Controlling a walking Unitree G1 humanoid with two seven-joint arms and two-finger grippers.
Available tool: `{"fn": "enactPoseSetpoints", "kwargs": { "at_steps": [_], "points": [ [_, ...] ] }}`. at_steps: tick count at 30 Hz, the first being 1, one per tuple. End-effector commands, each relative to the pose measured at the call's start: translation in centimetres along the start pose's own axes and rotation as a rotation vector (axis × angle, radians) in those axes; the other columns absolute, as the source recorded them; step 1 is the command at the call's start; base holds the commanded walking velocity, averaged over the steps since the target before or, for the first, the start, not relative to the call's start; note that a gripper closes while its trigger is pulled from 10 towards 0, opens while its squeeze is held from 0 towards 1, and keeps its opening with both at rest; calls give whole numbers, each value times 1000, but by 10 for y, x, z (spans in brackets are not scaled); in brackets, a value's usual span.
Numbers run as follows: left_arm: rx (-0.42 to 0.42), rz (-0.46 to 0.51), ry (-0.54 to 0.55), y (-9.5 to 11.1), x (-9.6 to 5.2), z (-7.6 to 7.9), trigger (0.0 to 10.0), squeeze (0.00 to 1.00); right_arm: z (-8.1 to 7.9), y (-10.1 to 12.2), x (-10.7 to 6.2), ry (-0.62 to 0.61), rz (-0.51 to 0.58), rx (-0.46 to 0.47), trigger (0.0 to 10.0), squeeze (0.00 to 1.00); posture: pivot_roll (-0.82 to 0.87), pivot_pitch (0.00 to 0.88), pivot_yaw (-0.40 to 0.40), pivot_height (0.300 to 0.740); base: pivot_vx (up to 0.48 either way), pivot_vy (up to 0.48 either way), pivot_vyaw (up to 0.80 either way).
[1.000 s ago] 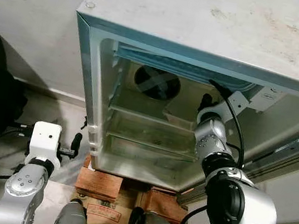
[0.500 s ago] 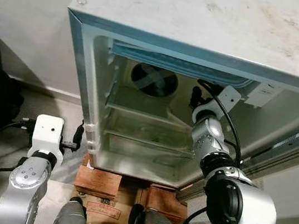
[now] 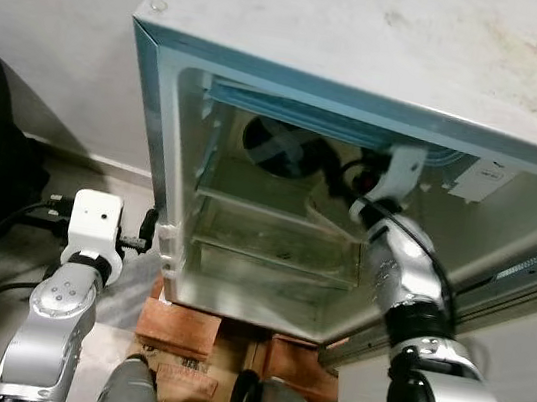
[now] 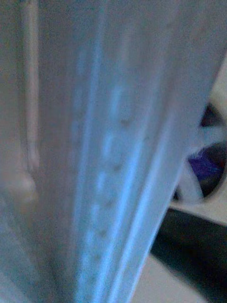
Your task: Restocking fridge
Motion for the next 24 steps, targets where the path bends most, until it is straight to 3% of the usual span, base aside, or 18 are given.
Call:
{"fn": "enactPoseSetpoints", "kwargs": {
  "at_steps": [1, 7, 10, 14, 16, 21, 24],
  "points": [
    [-6, -4, -10, -3, 0, 2, 10000, 0, -11, 3, -2, 81, 7, 3, 10000, 1000, 168, 25, -121, 740, 0, 0, 0],
    [-11, 31, -67, 4, 11, 13, 10000, 0, -31, -14, -24, 267, -113, -7, 10000, 1000, 161, 0, -106, 740, 0, 0, 0],
    [-12, 30, -76, 5, 12, 13, 10000, 0, -31, -19, -27, 273, -141, -14, 10000, 1000, 160, 0, -104, 740, 0, 0, 0],
    [-2, 25, -96, 2, 13, 15, 10000, 0, -26, -50, -41, 260, -322, -62, 10000, 1000, 158, 0, -99, 740, 0, 0, 0],
    [-2, 25, -99, 2, 14, 16, 10000, 0, -25, -54, -45, 260, -346, -66, 10000, 1000, 158, 0, -99, 740, 0, 0, 0],
    [3, 22, -124, 0, 13, 19, 10000, 0, -32, -79, -68, 348, -512, -77, 10000, 1000, 158, 0, -95, 740, 0, 0, 0],
    [7, 21, -131, 0, 13, 21, 10000, 0, -27, -97, -79, 376, -621, -190, 10000, 1000, 162, 0, -93, 740, 0, 0, 0]
  ]
}}
Point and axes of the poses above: a point about 5 cm out from each wrist's last joint towards the gripper, its own x axis pointing out of the wrist towards the gripper, its own y axis along the axis of the wrist's last joint, z = x × y, the point moved 5 cm from there along x, pointing out of the wrist towards the gripper, and after that the axes turned 3 degrees about x, right-handed, at the moved point
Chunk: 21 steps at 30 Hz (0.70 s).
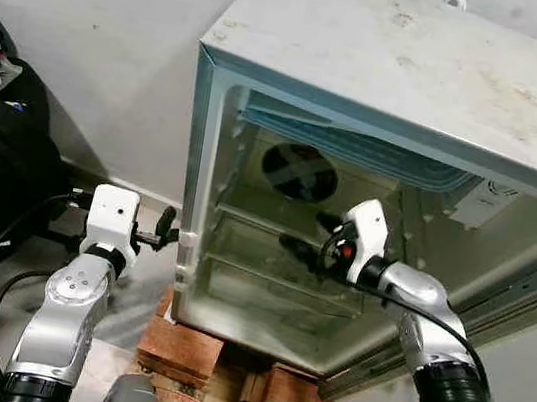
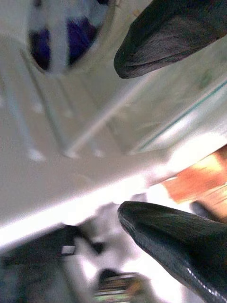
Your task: Restocking fridge
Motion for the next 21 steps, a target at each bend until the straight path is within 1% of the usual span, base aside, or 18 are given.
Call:
{"fn": "enactPoseSetpoints", "kwargs": {
  "at_steps": [1, 2, 3, 6, 11, 12, 13, 14, 17, 20, 21],
  "points": [
    [11, 3, -23, 1, 1, 4, 10000, 0, 2, -15, -2, 7, -91, -16, 10000, 1000, 162, 0, -93, 740, 0, 0, 0],
    [13, 4, -26, 1, 1, 5, 10000, 0, 2, -18, -1, 12, -108, -21, 10000, 1000, 163, 0, -93, 740, 0, 0, 0],
    [16, 2, -35, 1, 0, 6, 10000, 0, 5, -26, 1, -1, -161, -62, 10000, 1000, 165, 8, -92, 740, 0, 0, 0],
    [16, 2, -43, 2, -2, 7, 10000, 0, 8, -33, 3, -12, -208, -78, 10000, 1000, 169, 24, -94, 740, 0, 0, 0],
    [19, -4, -72, 2, -8, 9, 10000, 0, 21, -33, 12, -91, -246, -56, 10000, 1000, 172, 65, -96, 740, 0, 0, 0],
    [21, -1, -87, 3, -12, 12, 10000, 0, 27, -32, 16, -122, -249, -42, 10000, 1000, 175, 86, -102, 740, 0, 0, 0],
    [21, -1, -87, 3, -12, 12, 10000, 0, 27, -32, 16, -122, -249, -42, 10000, 1000, 175, 86, -102, 740, 0, 0, 0],
    [18, -2, -103, 3, -16, 15, 10000, 0, 30, -30, 18, -144, -248, -27, 10000, 1000, 177, 101, -107, 740, 0, 0, 0],
    [8, -6, -127, 2, -25, 19, 10000, 0, 39, -29, 20, -203, -254, 13, 10000, 1000, 181, 124, -114, 740, 0, 0, 0],
    [16, -15, -127, -1, -27, 20, 10000, 0, 43, -29, 21, -227, -265, 21, 10000, 1000, 184, 134, -117, 740, 0, 0, 0],
    [17, -19, -133, -1, -29, 21, 10000, 0, 46, -28, 21, -249, -275, 30, 10000, 1000, 184, 138, -119, 740, 0, 0, 0]
  ]
}}
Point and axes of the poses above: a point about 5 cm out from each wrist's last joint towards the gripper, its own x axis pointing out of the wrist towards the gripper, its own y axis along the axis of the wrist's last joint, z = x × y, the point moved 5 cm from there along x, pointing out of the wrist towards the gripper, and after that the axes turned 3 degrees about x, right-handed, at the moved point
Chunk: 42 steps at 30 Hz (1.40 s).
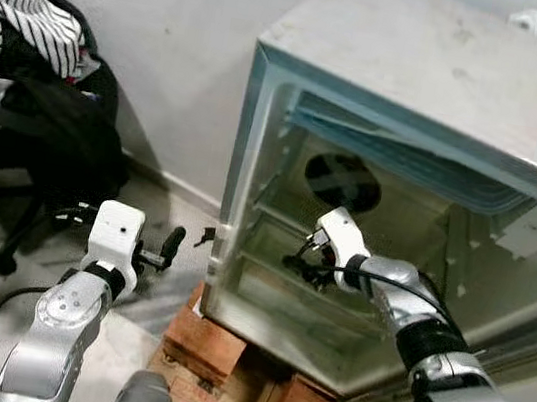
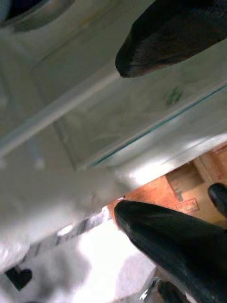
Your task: Restocking fridge
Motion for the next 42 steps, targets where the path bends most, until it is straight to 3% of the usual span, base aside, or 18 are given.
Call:
{"fn": "enactPoseSetpoints", "kwargs": {
  "at_steps": [1, 6, 11, 15, 19, 29, 31, 32, 34, 42],
  "points": [
    [-1, -6, -28, 0, -3, 6, 10000, 0, 13, 2, -3, -54, -14, 31, 10000, 1000, 186, 139, -121, 740, 0, 0, 0],
    [-14, -4, -53, 4, -5, 8, 10000, 0, 26, 4, -8, -75, -33, 48, 10000, 1000, 187, 138, -131, 740, 0, 0, 0],
    [-9, -9, -53, 3, -6, 8, 10000, 0, 40, -11, -19, -87, -86, 30, 10000, 1000, 182, 135, -131, 740, 0, 0, 0],
    [-7, -14, -57, 2, -5, 10, 10000, 0, 62, 6, -25, -227, -10, 22, 10000, 1000, 180, 125, -123, 740, 0, 0, 0],
    [6, -6, -64, 6, -1, 11, 10000, 0, 45, 27, -17, -133, 85, 35, 10000, 1000, 184, 109, -119, 740, 0, 0, 0],
    [5, 20, -72, 9, 6, 13, 10000, 0, 18, 9, -24, 38, 210, 120, 10000, 1000, 157, 44, -109, 740, 0, 0, 0],
    [-5, 27, -88, 9, 7, 17, 10000, 0, 14, 9, -32, 33, 277, 129, 10000, 67, 148, 26, -108, 740, 0, 0, 0],
    [-12, 30, -99, 10, 7, 20, 10000, 0, 12, 9, -38, 17, 315, 158, 10000, 0, 145, 21, -108, 740, 0, 0, 0],
    [-11, 41, -168, 10, 7, 33, 10000, 0, 7, 3, -59, -96, 424, 244, 10000, 0, 132, 0, -102, 740, 0, 0, 0],
    [4, 54, -191, 13, 15, 37, 10000, 0, 3, -2, -85, -299, 572, 432, 10000, 0, 119, 0, -79, 740, -38, 0, 0]
  ]
}}
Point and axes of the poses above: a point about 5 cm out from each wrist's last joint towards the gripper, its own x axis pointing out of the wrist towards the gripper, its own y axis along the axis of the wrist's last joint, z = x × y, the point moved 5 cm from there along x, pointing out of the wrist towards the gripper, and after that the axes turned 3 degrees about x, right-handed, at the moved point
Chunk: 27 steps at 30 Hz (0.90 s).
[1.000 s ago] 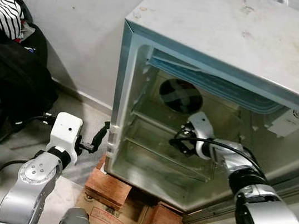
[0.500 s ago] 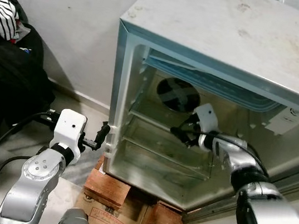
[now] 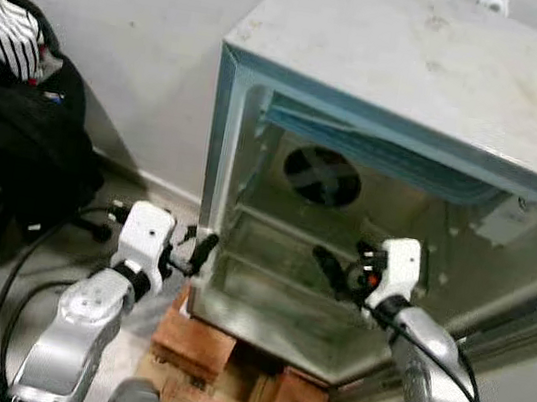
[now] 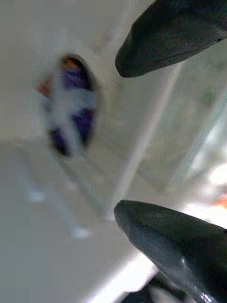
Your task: Restocking fridge
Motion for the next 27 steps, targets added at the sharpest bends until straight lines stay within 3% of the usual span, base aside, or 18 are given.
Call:
{"fn": "enactPoseSetpoints", "kwargs": {
  "at_steps": [1, 10, 22, 27],
  "points": [
    [11, 21, -13, 5, 4, 2, 10000, 0, 7, 4, -7, -67, 33, 11, 10000, 0, 119, 0, -79, 740, -300, 0, 0],
    [48, 26, -65, 4, 10, 9, 10000, 0, 25, 3, -17, -234, 25, 82, 10000, 0, 128, 0, -82, 740, -380, 0, -76],
    [51, 30, -65, 4, 16, 6, 10000, 0, 16, 7, -4, -202, 21, 66, 10000, 0, 105, 0, -52, 740, -371, 0, -783],
    [45, 59, -81, 9, 21, 6, 10000, 0, 13, 11, 1, -190, 28, 60, 10000, 0, 101, 0, -55, 740, 0, 0, -791]
  ]
}}
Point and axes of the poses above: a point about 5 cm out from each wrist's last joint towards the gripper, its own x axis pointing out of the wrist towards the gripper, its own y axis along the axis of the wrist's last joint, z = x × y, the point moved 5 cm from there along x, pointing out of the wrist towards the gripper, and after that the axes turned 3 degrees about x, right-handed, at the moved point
